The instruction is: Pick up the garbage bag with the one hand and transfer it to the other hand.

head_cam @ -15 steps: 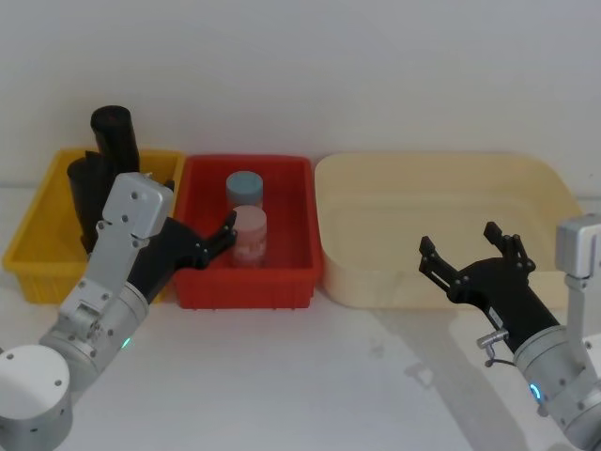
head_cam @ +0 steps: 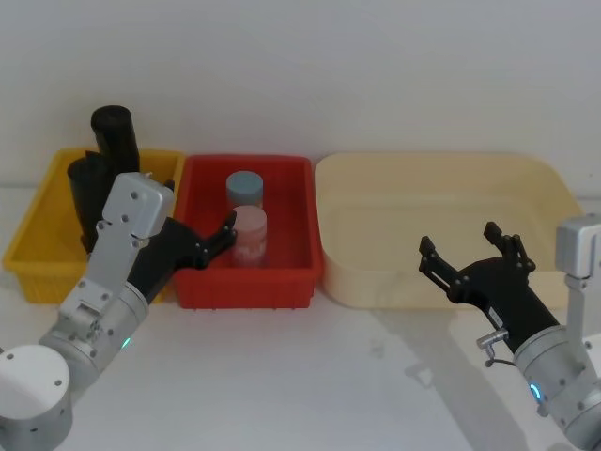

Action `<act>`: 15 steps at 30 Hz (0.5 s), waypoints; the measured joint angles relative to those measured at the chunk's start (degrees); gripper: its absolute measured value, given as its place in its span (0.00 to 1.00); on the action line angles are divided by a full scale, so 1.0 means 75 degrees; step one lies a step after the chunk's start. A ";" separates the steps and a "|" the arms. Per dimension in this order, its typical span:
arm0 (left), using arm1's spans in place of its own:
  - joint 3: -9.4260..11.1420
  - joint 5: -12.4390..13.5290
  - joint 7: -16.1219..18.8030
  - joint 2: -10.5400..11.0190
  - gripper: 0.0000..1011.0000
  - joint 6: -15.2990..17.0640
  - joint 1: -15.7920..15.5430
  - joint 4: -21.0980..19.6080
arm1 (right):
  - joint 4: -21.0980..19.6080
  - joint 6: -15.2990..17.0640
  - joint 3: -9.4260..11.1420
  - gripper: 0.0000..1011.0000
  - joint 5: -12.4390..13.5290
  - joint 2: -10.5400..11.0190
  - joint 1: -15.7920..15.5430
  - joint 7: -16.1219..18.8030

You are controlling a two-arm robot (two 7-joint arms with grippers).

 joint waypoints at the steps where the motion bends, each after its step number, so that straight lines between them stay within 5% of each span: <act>1: -0.0001 0.0000 0.0000 0.0000 0.99 0.0000 0.0000 0.0000 | 0.0000 0.0000 -0.0001 0.99 0.0000 0.0000 0.0000 0.0000; 15: 0.0000 0.0000 0.0000 0.0000 0.99 0.0000 0.0000 0.0000 | 0.0000 0.0000 0.0000 0.99 0.0000 0.0000 0.0000 0.0000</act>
